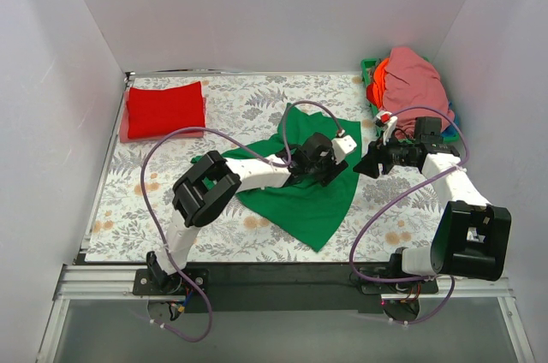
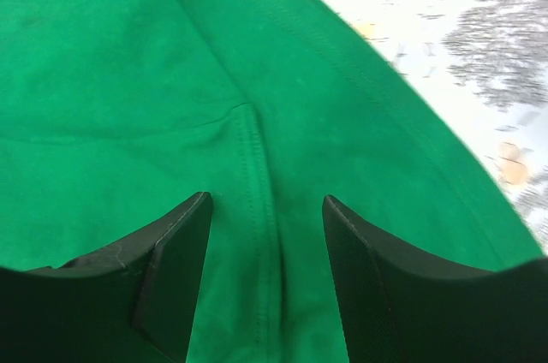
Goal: Fold and stack the t-shirts
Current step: Flatten the tshirt out
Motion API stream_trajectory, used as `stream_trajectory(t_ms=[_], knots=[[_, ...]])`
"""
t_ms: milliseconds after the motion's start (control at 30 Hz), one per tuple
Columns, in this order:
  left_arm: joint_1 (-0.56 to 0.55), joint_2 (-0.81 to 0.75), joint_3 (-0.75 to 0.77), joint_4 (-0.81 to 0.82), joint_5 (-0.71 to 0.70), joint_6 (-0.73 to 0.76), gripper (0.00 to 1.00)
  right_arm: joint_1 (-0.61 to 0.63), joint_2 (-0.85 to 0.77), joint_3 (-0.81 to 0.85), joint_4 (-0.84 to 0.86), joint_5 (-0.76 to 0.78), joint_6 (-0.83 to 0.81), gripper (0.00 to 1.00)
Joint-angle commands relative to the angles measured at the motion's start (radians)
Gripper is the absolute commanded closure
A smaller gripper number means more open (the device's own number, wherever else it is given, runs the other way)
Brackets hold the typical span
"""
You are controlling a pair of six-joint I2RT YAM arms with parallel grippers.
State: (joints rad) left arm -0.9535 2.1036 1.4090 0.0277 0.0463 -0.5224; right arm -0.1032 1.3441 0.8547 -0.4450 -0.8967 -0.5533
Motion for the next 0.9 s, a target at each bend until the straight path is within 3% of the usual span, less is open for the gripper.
stream_trajectory(t_ms=[0,333,567,867], knots=[[-0.021,0.009,0.047,0.037,-0.146,0.03,0.47,-0.009,0.006,0.024,0.002,-0.019,0.001,0.38],[-0.063,0.102,0.093,0.074,-0.345,0.093,0.56,-0.016,0.006,0.026,-0.001,-0.027,0.001,0.38],[-0.068,0.108,0.087,0.101,-0.424,0.116,0.72,-0.023,0.007,0.027,-0.008,-0.033,0.001,0.38],[-0.068,0.013,0.036,0.147,-0.385,0.068,0.98,-0.026,0.013,0.03,-0.014,-0.036,-0.002,0.38]])
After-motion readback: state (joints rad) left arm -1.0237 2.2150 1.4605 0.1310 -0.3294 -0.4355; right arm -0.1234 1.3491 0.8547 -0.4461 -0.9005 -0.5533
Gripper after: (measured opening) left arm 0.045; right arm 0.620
